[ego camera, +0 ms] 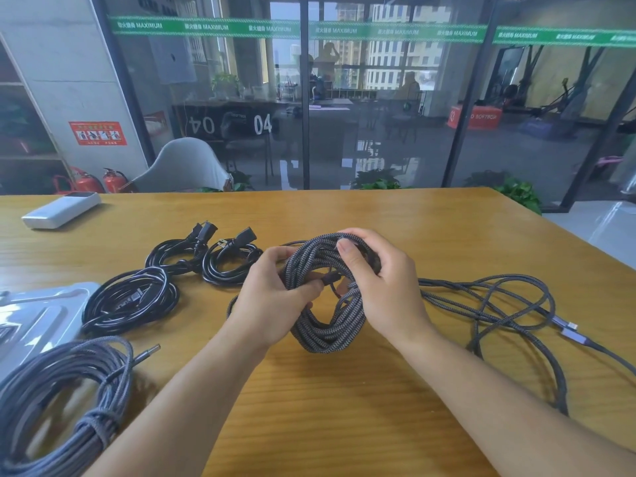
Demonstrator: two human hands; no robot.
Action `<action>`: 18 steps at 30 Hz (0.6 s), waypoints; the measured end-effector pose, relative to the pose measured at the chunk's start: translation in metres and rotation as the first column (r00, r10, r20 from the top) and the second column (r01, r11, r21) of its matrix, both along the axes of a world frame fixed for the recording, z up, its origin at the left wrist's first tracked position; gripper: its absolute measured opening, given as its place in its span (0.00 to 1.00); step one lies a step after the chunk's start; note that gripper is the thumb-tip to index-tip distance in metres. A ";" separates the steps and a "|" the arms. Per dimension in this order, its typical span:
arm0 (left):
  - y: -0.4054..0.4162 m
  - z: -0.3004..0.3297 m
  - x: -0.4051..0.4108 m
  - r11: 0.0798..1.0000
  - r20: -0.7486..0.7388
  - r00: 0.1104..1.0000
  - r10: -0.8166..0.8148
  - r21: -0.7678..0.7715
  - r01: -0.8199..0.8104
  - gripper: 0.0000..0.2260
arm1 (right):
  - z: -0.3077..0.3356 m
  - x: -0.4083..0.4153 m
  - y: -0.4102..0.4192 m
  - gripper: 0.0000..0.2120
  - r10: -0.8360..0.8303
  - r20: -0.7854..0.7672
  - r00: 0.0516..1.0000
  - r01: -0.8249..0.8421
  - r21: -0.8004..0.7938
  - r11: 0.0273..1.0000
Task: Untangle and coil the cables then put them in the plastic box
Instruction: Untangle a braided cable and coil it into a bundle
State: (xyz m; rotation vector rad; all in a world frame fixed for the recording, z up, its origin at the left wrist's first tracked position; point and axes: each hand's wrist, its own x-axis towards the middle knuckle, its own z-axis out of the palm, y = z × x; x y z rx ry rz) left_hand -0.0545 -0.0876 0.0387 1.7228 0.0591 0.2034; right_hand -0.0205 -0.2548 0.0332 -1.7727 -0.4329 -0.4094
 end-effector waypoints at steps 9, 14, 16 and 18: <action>0.001 -0.001 -0.003 0.904 -0.008 0.984 -0.180 -0.396 0.162 0.15 | -0.003 0.015 -0.004 0.12 0.163 -0.104 0.981 -0.157 0.071 0.985; 0.000 0.001 -0.004 0.871 0.028 0.979 -0.203 -0.451 0.194 0.12 | -0.004 0.016 -0.002 0.13 0.207 -0.131 0.969 -0.191 0.126 0.973; -0.001 0.001 -0.005 0.873 0.040 0.982 -0.187 -0.452 0.185 0.13 | -0.004 0.016 -0.002 0.13 0.192 -0.120 0.974 -0.175 0.141 0.974; -0.004 0.002 -0.005 0.889 0.054 0.986 -0.155 -0.428 0.163 0.15 | -0.004 0.016 -0.001 0.12 0.162 -0.092 0.982 -0.148 0.147 0.978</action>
